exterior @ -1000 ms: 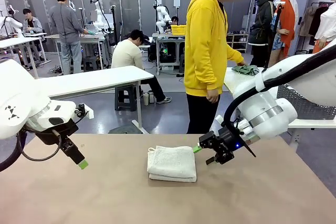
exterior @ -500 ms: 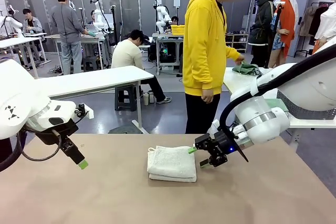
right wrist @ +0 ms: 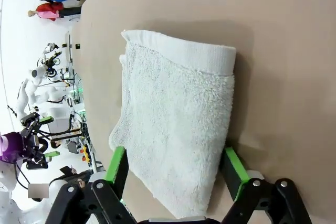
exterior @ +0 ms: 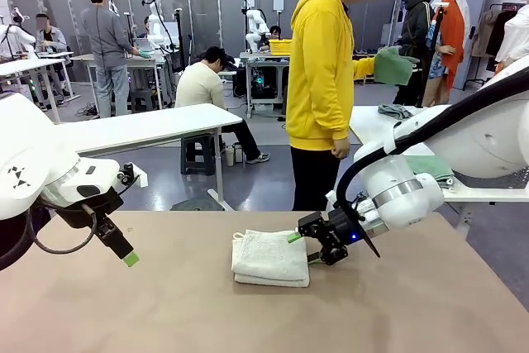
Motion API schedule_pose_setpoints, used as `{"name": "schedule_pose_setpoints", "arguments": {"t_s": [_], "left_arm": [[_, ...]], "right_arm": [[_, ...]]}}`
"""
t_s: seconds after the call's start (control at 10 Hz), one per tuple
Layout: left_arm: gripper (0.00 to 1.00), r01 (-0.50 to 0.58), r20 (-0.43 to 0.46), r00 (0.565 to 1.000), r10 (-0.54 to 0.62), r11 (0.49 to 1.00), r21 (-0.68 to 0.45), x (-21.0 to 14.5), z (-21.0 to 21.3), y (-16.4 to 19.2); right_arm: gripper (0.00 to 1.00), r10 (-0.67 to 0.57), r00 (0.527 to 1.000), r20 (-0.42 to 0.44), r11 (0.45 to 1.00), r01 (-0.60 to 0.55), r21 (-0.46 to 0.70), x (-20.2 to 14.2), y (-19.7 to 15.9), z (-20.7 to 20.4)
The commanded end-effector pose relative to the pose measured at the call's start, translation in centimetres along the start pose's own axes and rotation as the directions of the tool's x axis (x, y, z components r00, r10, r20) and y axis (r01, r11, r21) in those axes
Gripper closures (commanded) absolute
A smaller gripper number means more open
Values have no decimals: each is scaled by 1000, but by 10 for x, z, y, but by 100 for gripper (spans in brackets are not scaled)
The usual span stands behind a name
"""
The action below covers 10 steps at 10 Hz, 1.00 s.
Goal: Fold the towels and place them in the basket.
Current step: Place the folded Towel with hook on the right side of the table.
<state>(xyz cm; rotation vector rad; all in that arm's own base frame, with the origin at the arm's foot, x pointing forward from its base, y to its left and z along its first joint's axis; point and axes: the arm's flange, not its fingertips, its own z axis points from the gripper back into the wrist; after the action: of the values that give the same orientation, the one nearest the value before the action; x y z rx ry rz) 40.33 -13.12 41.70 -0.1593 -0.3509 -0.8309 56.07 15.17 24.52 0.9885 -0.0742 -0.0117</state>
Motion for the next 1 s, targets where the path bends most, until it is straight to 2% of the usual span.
{"name": "schedule_pose_setpoints", "arguments": {"t_s": [0.0,0.3,0.4,0.5,0.6,0.7,0.9], "left_arm": [[0,-7,8,1000,7,1000,0,3,-1,1],[0,-7,8,1000,7,1000,0,3,-1,1],[0,-7,8,1000,7,1000,0,3,-1,1],[0,-7,8,1000,7,1000,0,3,-1,1],[0,-7,8,1000,7,1000,0,3,-1,1],[0,-7,8,1000,7,1000,0,3,-1,1],[0,-7,8,1000,7,1000,0,3,-1,1]], "right_arm": [[10,3,1000,21,1000,-3,6,3,-2,-12],[10,-5,1000,31,1000,5,16,0,0,-19],[30,-7,999,45,1000,6,13,-1,1,-18],[70,-6,999,49,1000,6,10,-2,1,-19],[90,-5,999,49,1000,5,2,-3,2,-20],[100,-5,999,47,1000,5,-6,-5,2,-23],[100,-9,999,50,1000,10,-18,-5,4,-26]]}}
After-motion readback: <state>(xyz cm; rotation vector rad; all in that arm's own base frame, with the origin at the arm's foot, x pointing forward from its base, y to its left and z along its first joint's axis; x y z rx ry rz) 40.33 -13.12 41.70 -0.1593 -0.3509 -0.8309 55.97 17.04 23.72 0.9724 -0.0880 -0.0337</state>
